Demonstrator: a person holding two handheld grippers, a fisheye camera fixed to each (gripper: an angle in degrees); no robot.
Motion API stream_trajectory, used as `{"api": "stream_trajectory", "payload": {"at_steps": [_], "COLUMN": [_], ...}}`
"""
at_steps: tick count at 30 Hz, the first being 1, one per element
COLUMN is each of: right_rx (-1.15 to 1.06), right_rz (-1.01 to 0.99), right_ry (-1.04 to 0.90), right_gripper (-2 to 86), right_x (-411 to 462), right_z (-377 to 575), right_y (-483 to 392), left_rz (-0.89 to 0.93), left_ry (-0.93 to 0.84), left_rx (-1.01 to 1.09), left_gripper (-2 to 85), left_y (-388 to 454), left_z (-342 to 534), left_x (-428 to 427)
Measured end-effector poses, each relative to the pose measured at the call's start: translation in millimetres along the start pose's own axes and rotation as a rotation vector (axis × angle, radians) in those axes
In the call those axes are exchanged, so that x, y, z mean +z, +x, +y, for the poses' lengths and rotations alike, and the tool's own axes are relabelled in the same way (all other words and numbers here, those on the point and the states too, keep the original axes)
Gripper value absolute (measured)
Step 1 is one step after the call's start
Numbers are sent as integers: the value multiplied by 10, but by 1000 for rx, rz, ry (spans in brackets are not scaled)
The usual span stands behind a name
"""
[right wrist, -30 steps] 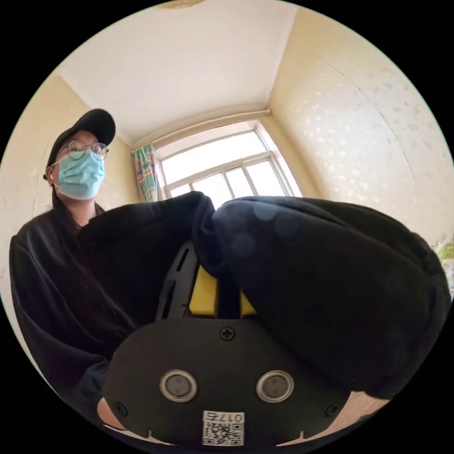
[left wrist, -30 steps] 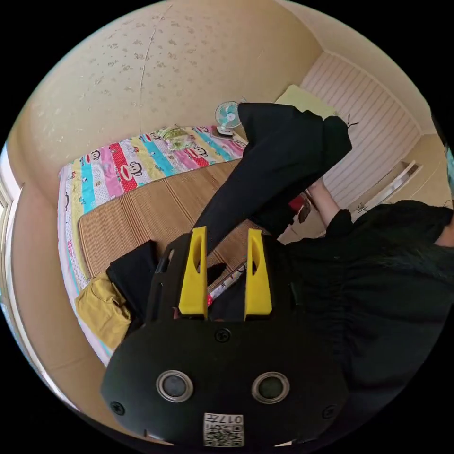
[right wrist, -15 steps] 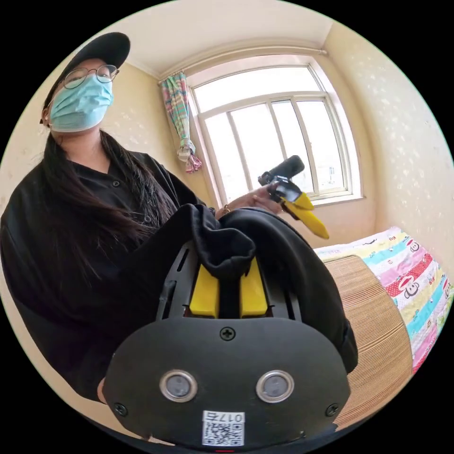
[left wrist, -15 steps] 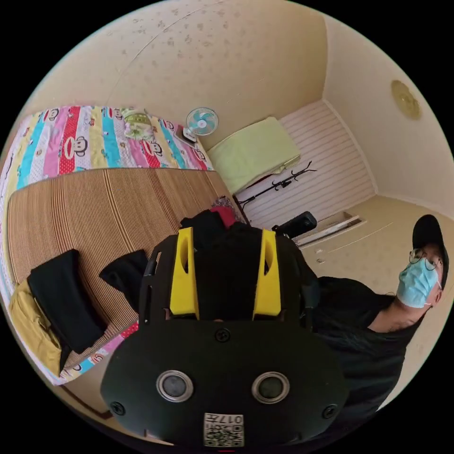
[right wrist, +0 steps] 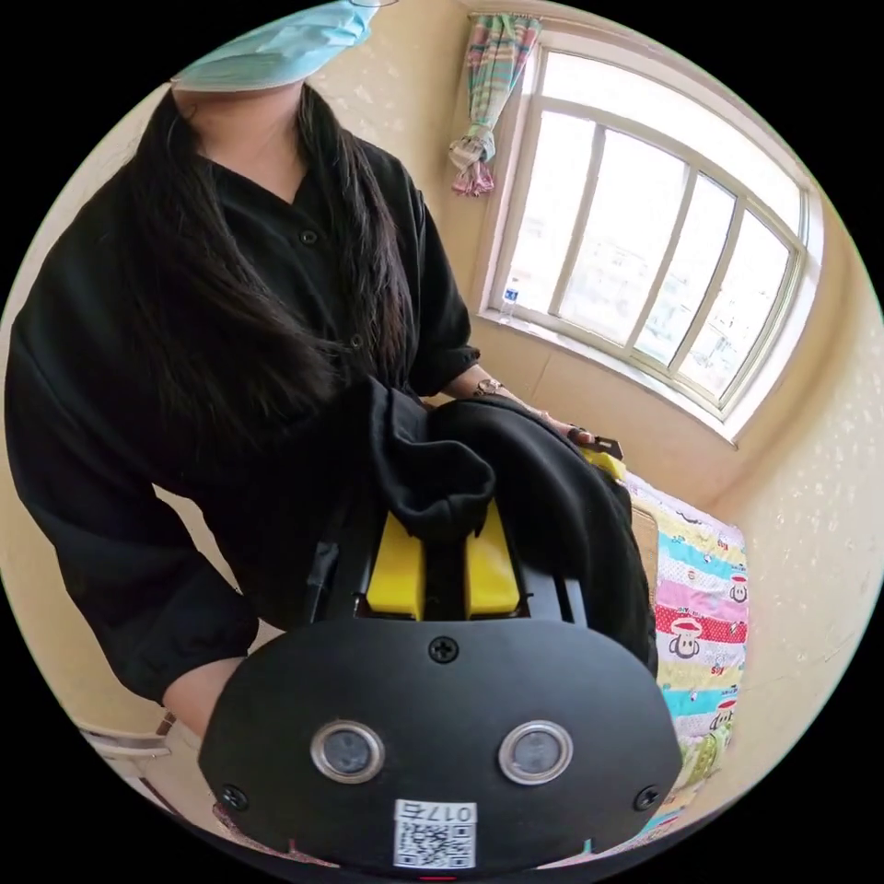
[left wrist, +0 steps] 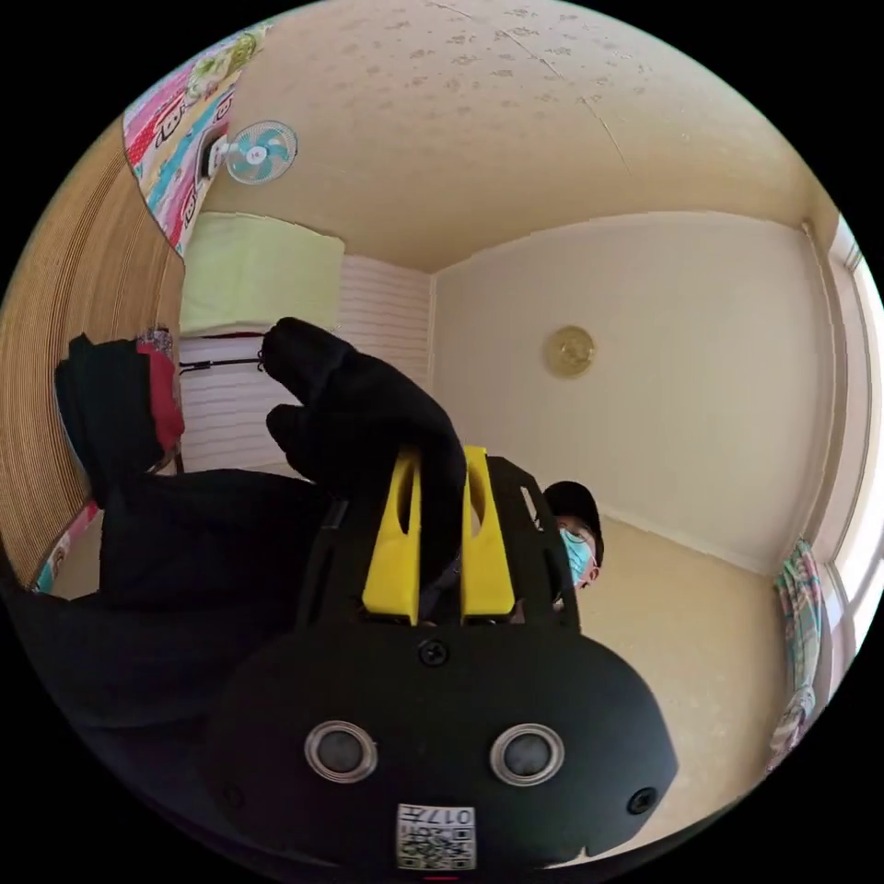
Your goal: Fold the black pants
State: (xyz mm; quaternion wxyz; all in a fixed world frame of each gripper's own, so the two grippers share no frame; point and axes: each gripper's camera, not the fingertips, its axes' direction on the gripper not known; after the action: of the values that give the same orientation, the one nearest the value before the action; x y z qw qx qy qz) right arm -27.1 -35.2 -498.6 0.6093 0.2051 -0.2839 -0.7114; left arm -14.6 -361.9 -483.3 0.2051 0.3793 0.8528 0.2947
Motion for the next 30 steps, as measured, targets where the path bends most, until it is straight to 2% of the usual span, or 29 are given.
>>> {"api": "stream_trajectory", "payload": {"at_steps": [2, 4, 7, 8, 9, 11, 12, 15, 17, 18, 20, 21, 23, 27, 30], "right_rx": [110, 252, 591, 752, 835, 1134, 1174, 1180, 1184, 1204, 1288, 1314, 1429, 1613, 1728], "right_rz": [-6, 23, 49, 54, 53, 64, 68, 97, 56, 5, -302, -372, -530, -545, -655], "right_ry": [-33, -75, -89, -94, -99, -90, -63, 192, 504, 583, 803, 812, 688, 392, 270], "right_gripper": [68, 73, 85, 90, 92, 95, 93, 91, 106, 112, 180, 196, 228, 224, 220], "right_x": [9, 39, 93, 129, 150, 176, 161, -41, -248, -270, -159, -87, 267, 700, 1084], "right_z": [141, 327, 813, 1041, 1159, 1588, 1652, 1691, 1753, 1808, 2086, 2144, 2266, 2423, 2636], "right_y": [122, 253, 538, 638, 679, 721, 691, 404, 275, 296, 545, 627, 914, 1107, 1137], "left_rz": [71, 68, -184, -330, -470, -650, -743, -898, -972, -1001, -1025, -1042, -1094, -1367, -1429], "left_ry": [18, 2, -46, -78, -123, -158, -173, -195, -239, -273, -317, -353, -433, -582, -718], "left_rx": [146, 296, 505, 568, 608, 638, 634, 616, 592, 564, 504, 473, 432, 380, 332], "left_gripper": [43, 40, 39, 39, 38, 38, 38, 36, 35, 34, 34, 35, 36, 34, 31], "left_y": [238, 571, 1153, 1326, 1428, 1436, 1346, 967, 671, 448, 70, -188, -561, -1180, -1592], "left_z": [7, 8, 36, 62, 90, 156, 203, 383, 512, 594, 724, 822, 967, 1248, 1482], "left_x": [12, 84, 312, 455, 619, 835, 954, 1147, 1277, 1366, 1501, 1606, 1801, 2147, 2314]}}
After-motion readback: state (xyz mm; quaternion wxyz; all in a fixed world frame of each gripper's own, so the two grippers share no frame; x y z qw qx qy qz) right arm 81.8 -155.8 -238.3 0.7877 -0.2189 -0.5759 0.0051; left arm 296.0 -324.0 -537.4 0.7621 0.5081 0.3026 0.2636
